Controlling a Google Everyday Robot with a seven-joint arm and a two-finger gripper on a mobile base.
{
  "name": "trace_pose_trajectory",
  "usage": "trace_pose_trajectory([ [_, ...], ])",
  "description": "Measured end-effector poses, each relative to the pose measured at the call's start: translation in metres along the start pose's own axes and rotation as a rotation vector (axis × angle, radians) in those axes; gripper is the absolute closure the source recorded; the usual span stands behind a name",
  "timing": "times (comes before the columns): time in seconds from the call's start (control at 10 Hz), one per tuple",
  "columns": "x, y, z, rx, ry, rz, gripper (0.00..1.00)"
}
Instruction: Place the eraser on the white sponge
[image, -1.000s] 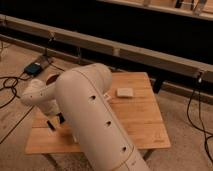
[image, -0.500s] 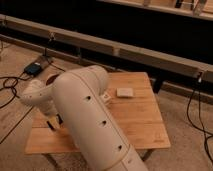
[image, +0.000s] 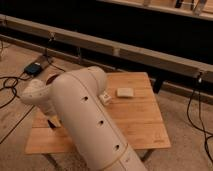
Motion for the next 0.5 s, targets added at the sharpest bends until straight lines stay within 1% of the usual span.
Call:
trace_pose_trajectory([
  [0.2, 0.002, -0.003, -0.001, 0.001, 0.011, 0.006, 0.83],
  [0.3, 0.003, -0.005, -0.001, 0.003, 0.015, 0.011, 0.91],
  [0.4, 0.005, -0.011, -0.003, 0.01, 0.016, 0.031, 0.99],
  [0.5, 0.009, -0.016, -0.006, 0.018, 0.02, 0.049, 1.0],
])
